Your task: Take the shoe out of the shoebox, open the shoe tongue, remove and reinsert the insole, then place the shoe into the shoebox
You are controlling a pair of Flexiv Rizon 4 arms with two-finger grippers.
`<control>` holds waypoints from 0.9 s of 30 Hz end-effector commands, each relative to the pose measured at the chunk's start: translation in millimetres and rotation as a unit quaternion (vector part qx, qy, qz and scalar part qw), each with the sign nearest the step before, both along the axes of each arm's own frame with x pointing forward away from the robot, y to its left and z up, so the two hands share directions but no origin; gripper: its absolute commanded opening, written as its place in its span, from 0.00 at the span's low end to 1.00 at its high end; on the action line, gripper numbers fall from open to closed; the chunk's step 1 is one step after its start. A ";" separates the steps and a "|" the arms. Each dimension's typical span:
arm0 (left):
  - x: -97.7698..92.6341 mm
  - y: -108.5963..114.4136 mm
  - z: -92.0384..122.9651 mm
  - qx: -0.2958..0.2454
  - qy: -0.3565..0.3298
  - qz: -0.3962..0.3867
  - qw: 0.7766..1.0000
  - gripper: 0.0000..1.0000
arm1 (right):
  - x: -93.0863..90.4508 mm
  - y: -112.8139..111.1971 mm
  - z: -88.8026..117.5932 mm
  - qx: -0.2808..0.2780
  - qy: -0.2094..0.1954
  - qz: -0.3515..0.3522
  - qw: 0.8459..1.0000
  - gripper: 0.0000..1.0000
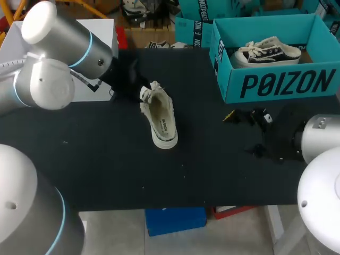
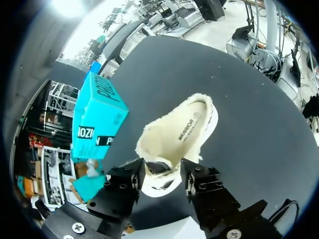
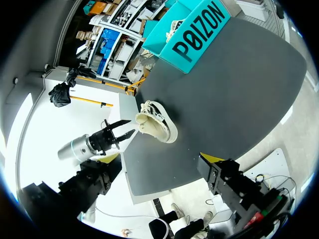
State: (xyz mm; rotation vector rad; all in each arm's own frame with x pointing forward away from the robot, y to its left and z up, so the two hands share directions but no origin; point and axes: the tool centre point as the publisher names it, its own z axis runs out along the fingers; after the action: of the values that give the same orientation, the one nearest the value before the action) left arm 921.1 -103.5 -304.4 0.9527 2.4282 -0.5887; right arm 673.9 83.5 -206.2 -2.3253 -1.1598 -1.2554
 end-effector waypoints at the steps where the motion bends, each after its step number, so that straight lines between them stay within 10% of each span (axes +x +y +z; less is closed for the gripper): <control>1: 13.2 -8.8 -7.2 -0.004 -0.007 0.003 1.000 0.00 | -4.7 -7.7 -1.6 0.015 0.009 0.011 1.000 1.00; 27: 42.6 -38.6 -28.4 -0.020 0.003 -0.006 1.000 0.00 | -4.7 -7.7 -1.6 0.015 0.009 0.011 1.000 1.00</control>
State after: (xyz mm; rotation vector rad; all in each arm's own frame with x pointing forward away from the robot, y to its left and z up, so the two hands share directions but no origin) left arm 963.9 -143.8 -330.9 0.9479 2.4143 -0.6362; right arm 673.9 83.5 -206.2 -2.3252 -1.1598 -1.2554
